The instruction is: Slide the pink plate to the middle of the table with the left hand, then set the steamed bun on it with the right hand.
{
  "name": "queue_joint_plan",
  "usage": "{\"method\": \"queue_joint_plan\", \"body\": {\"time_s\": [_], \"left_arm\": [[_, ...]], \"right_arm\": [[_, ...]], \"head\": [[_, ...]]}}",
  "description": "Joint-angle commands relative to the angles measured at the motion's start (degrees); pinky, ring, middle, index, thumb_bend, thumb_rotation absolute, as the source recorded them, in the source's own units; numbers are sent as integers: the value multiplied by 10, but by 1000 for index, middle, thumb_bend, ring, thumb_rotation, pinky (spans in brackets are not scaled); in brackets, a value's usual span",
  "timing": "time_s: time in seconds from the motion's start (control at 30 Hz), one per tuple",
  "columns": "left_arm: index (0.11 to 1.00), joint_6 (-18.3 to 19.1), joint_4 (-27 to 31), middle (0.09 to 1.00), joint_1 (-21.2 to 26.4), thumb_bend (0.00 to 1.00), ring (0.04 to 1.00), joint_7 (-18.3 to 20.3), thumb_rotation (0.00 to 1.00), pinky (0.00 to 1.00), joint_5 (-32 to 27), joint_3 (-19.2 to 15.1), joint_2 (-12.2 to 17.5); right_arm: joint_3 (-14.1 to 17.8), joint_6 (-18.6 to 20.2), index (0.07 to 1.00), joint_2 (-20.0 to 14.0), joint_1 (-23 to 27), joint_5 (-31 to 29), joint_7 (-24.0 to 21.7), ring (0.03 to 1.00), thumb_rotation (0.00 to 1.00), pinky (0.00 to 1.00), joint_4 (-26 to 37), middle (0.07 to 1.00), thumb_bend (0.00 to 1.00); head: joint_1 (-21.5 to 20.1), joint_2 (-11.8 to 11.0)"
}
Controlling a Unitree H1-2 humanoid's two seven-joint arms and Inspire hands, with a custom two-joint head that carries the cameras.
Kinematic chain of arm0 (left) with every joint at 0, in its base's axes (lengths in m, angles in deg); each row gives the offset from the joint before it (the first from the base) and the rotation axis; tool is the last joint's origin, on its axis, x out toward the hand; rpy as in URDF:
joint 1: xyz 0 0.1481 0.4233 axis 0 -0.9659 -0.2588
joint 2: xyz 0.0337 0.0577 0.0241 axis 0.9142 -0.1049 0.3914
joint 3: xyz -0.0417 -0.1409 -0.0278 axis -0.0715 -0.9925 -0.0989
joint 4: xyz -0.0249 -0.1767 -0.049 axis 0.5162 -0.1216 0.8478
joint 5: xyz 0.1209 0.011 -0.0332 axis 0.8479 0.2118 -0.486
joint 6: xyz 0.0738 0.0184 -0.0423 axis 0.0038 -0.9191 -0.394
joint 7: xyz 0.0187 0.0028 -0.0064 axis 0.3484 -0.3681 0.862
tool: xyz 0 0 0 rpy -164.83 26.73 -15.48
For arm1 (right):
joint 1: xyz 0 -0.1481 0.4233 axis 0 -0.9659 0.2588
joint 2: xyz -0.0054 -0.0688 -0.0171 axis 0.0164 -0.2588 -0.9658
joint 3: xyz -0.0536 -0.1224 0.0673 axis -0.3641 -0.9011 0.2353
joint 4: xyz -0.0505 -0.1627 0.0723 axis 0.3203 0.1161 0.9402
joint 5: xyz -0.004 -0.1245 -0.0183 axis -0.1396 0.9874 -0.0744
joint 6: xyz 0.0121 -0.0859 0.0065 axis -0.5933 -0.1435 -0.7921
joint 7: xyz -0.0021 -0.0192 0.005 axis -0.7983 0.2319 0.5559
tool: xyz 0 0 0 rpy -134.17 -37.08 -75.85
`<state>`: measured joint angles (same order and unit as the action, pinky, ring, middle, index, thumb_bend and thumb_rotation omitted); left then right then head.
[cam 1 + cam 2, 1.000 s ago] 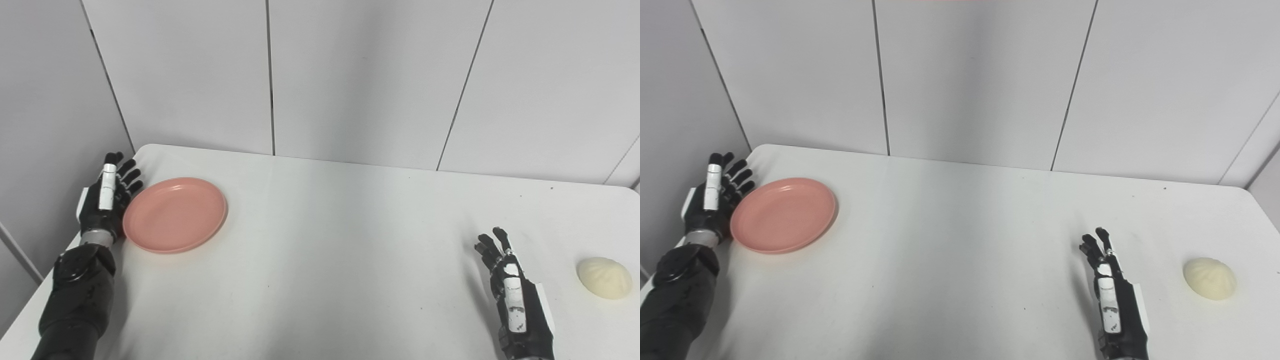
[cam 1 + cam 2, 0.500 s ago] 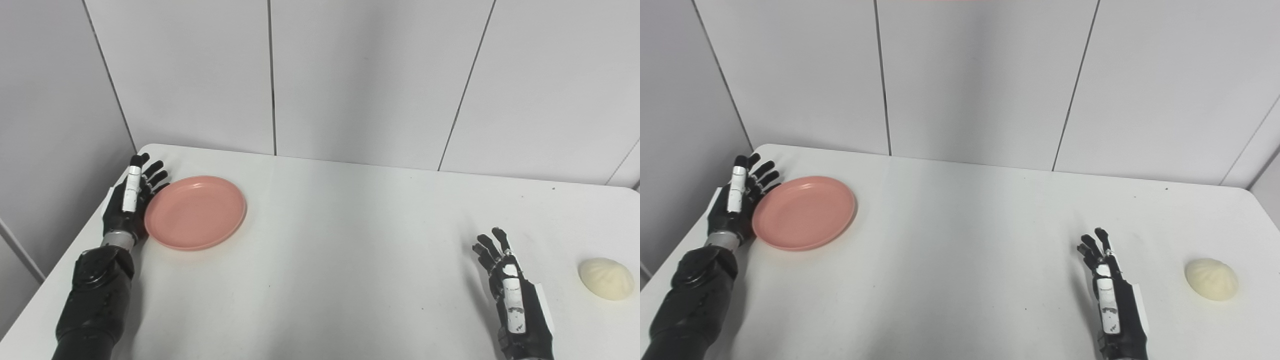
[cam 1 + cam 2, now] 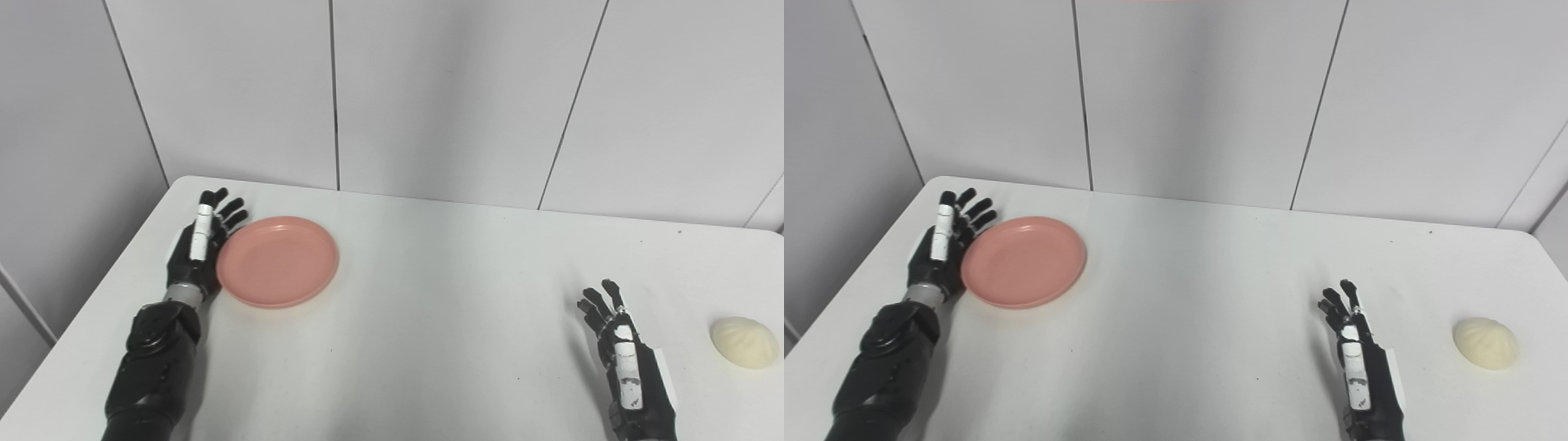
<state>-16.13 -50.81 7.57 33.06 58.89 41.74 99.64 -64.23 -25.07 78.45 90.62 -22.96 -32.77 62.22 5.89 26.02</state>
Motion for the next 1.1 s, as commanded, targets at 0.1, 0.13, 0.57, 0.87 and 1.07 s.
{"method": "queue_joint_plan", "body": {"time_s": [0.1, 0.13, 0.57, 0.87, 1.07], "left_arm": [[905, 7, -6, 872, 18, 955, 875, 4, 825, 793, 10, 15, -17], [903, 5, -9, 871, 20, 948, 877, 4, 823, 805, 10, 17, -20], [907, -19, -50, 881, 36, 938, 880, 11, 824, 806, 32, 51, -59], [921, -31, -109, 886, 55, 924, 889, 19, 831, 843, 40, 70, -89], [919, -46, -136, 900, 61, 933, 882, 35, 845, 839, 42, 78, -112]], "right_arm": [[-10, -3, 953, 17, -19, 2, 6, 887, 1000, 946, 0, 897, 843], [-10, -3, 952, 18, -20, 3, 6, 886, 1000, 946, 1, 897, 839], [-15, -1, 955, 22, -21, 3, 8, 889, 1000, 936, 9, 902, 824], [-20, 1, 944, 29, -22, 14, 17, 874, 997, 929, 14, 890, 842], [-24, -2, 940, 34, -22, 21, 21, 869, 996, 923, 13, 887, 839]], "head": [[-4, 2], [-4, 2], [-13, 6], [-38, 10], [-40, 7]]}}
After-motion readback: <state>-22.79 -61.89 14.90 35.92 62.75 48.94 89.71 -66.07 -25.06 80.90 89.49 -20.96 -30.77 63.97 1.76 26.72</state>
